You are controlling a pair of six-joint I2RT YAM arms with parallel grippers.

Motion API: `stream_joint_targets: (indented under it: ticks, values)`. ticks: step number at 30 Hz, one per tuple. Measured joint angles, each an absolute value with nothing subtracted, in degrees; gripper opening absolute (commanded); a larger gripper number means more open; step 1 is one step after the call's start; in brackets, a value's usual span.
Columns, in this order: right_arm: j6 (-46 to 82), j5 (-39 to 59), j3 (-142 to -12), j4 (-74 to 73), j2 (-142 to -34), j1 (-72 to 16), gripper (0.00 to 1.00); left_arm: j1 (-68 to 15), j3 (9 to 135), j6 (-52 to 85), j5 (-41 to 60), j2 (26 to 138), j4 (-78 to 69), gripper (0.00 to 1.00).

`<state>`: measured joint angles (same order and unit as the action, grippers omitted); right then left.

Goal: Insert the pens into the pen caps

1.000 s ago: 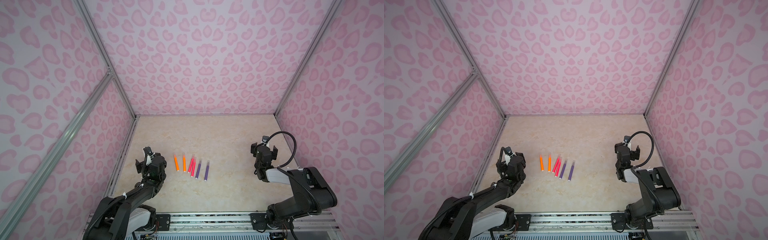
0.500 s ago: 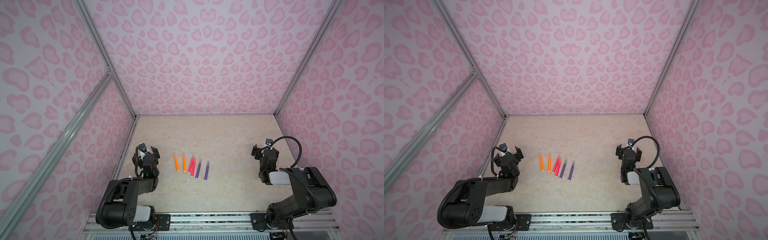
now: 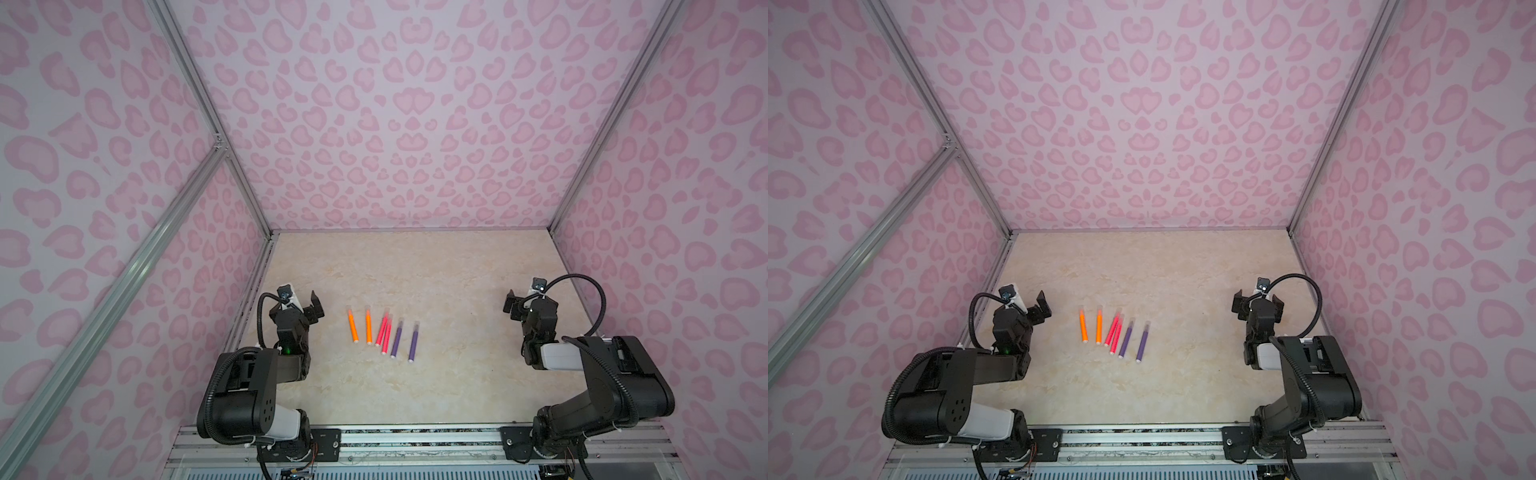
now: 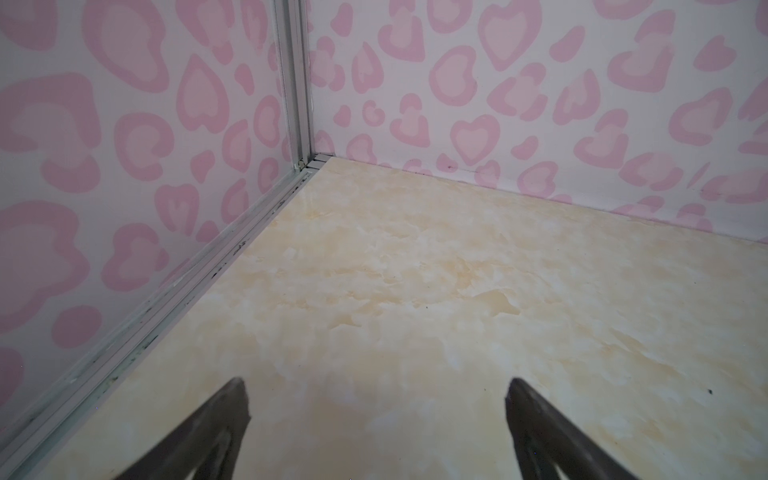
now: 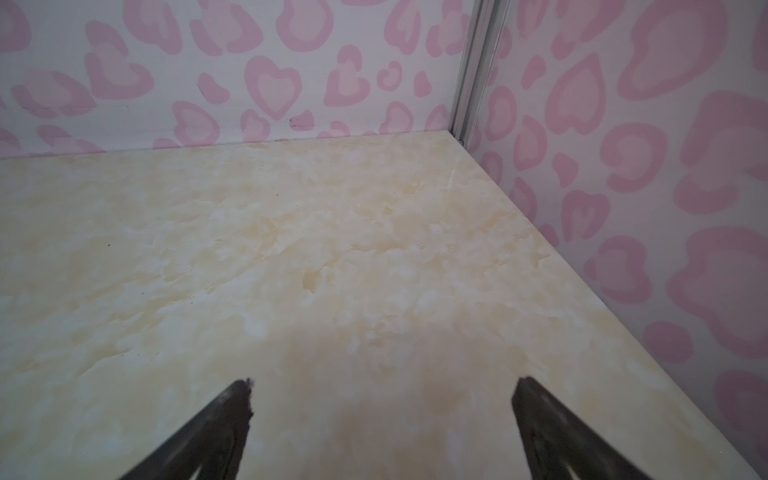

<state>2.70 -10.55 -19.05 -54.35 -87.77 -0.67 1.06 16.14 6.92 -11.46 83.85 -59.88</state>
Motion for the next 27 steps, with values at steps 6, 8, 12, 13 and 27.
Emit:
stream_joint_targets:
  ticks: [6,8,12,13,27]
  values:
    - [2.6,-12.4,-19.7,-54.0,-88.0,-2.2,0.99,-0.1,17.1,5.9,-12.7,84.1,-58.3,0.98]
    - [2.7,-12.8,-19.7,-54.1,-88.0,-2.1,0.99,-0.1,17.1,5.8,-13.1,84.1,-58.2,0.97]
    - [2.6,-13.8,-19.6,-54.1,-88.0,-2.8,0.99,-0.4,17.1,5.7,-13.3,84.1,-57.8,0.98]
    - [2.6,-14.0,-19.6,-54.1,-88.0,-3.0,0.99,-0.4,17.1,5.7,-13.3,84.1,-57.6,0.98]
    - [2.4,-14.6,-19.6,-54.1,-88.0,-3.1,0.99,-0.3,17.1,5.7,-13.5,84.1,-57.1,0.98]
